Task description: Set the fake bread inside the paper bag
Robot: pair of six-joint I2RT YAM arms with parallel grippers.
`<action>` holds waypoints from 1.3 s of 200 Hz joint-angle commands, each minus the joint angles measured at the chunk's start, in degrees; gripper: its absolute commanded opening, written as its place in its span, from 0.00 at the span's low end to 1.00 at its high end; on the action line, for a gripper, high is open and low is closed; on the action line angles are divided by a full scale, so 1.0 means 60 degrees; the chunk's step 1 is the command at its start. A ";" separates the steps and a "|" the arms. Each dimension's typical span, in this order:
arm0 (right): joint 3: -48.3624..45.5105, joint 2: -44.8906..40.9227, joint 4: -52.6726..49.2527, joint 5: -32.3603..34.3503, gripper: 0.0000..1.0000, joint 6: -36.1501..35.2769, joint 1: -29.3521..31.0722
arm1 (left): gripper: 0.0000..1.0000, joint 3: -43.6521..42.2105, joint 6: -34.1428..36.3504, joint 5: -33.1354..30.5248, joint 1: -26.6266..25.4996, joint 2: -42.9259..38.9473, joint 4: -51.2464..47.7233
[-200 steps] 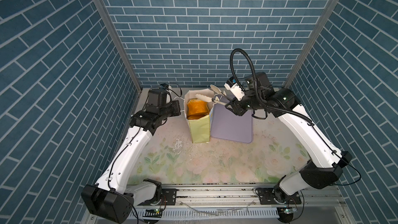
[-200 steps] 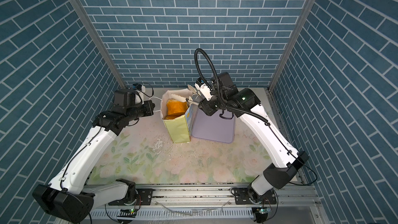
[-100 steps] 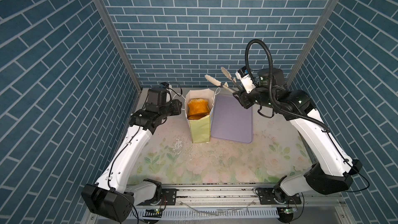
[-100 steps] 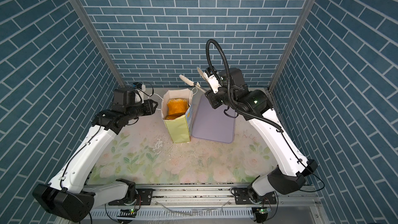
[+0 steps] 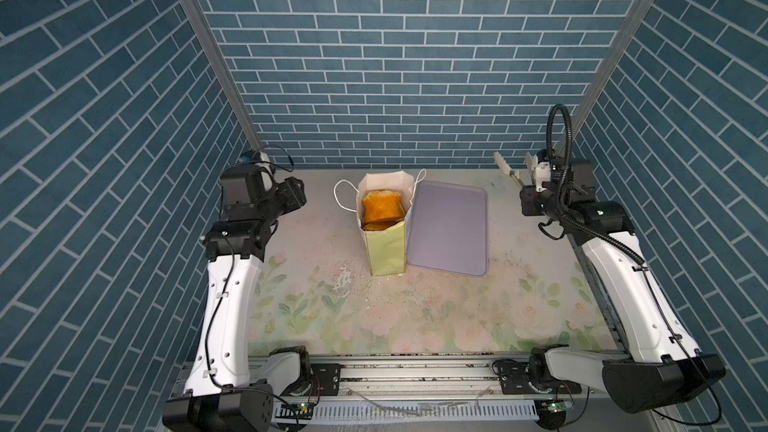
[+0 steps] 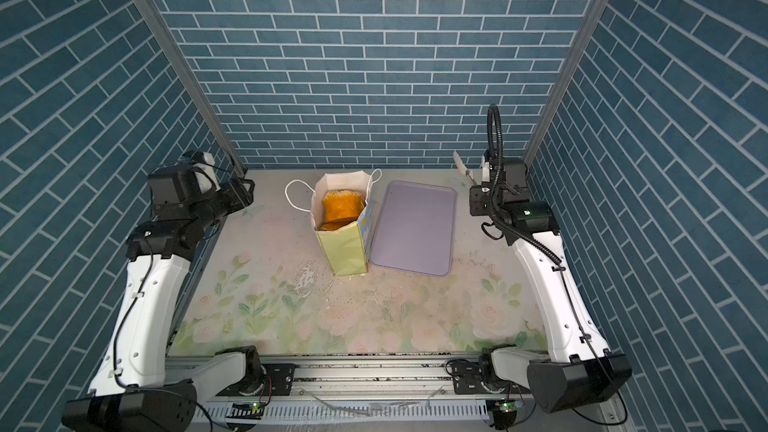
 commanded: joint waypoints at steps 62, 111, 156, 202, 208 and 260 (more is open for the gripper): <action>-0.3976 0.1278 0.3096 -0.0322 0.48 0.0358 -0.1341 | 0.64 -0.2084 0.0295 -0.0119 0.0791 -0.0331 0.0576; -0.4932 0.1708 0.3266 -0.0644 0.51 0.0689 -0.1401 | 0.64 -0.2595 0.0489 -0.0224 0.0782 -0.0466 0.0619; -0.5270 0.2139 0.3320 -0.0490 0.59 0.0902 -0.1436 | 0.64 -0.2627 0.0869 -0.0431 0.0786 -0.0569 0.0741; -0.5283 0.1195 0.3416 0.0796 0.98 0.0985 -0.1440 | 0.64 -0.4257 0.1085 -0.0629 0.0787 -0.0952 0.2399; -0.5313 0.1035 0.3566 0.1040 0.99 0.0981 -0.1436 | 0.63 -0.4563 0.1146 -0.0670 0.0782 -0.0971 0.2800; -0.8658 0.0099 1.1257 0.0615 0.99 -0.0109 -0.1436 | 0.66 -0.7987 0.1736 -0.2027 0.0401 -0.0275 0.8103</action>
